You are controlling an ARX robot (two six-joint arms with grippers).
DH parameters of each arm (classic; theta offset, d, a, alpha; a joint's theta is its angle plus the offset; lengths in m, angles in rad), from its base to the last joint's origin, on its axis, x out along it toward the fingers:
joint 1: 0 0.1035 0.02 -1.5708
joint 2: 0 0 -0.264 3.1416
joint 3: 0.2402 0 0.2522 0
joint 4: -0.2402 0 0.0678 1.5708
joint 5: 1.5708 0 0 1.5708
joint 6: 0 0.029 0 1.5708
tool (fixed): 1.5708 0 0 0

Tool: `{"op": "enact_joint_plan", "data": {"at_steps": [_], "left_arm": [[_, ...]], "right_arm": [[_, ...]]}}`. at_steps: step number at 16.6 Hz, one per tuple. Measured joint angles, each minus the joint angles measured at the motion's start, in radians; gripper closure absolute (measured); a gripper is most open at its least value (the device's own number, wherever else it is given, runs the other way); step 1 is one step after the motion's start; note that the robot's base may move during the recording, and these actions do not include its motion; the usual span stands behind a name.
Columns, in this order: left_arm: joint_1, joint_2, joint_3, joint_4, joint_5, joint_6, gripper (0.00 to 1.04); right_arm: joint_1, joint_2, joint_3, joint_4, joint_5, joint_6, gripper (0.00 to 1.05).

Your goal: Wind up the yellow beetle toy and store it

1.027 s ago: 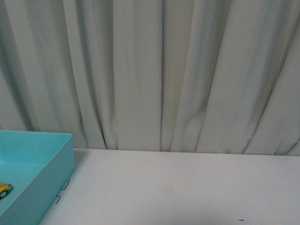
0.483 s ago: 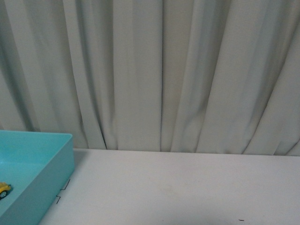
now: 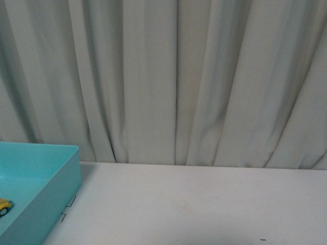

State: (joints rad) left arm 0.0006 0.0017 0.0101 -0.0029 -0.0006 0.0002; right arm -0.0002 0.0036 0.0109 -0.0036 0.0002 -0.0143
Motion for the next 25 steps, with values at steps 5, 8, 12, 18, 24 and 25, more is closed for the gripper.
{"op": "enact_joint_plan", "data": {"at_steps": [5,8,12,18,24,25], "left_arm": [[0.0,0.0,0.0,0.0,0.0,0.0,0.07],[0.0,0.0,0.0,-0.001,0.0,0.0,0.07],[0.0,0.0,0.0,-0.001,0.0,0.0,0.07],[0.0,0.0,0.0,-0.001,0.0,0.0,0.07],[0.0,0.0,0.0,0.0,0.0,0.0,0.07],[0.0,0.0,0.0,0.001,0.0,0.0,0.07]], "right_arm": [[0.0,0.0,0.0,0.0,0.0,0.0,0.07],[0.0,0.0,0.0,-0.001,0.0,0.0,0.07],[0.0,0.0,0.0,-0.001,0.0,0.0,0.07],[0.0,0.0,0.0,-0.002,0.0,0.0,0.07],[0.0,-0.001,0.0,-0.001,0.0,0.0,0.07],[0.0,-0.001,0.0,0.0,0.0,0.0,0.07]]}}
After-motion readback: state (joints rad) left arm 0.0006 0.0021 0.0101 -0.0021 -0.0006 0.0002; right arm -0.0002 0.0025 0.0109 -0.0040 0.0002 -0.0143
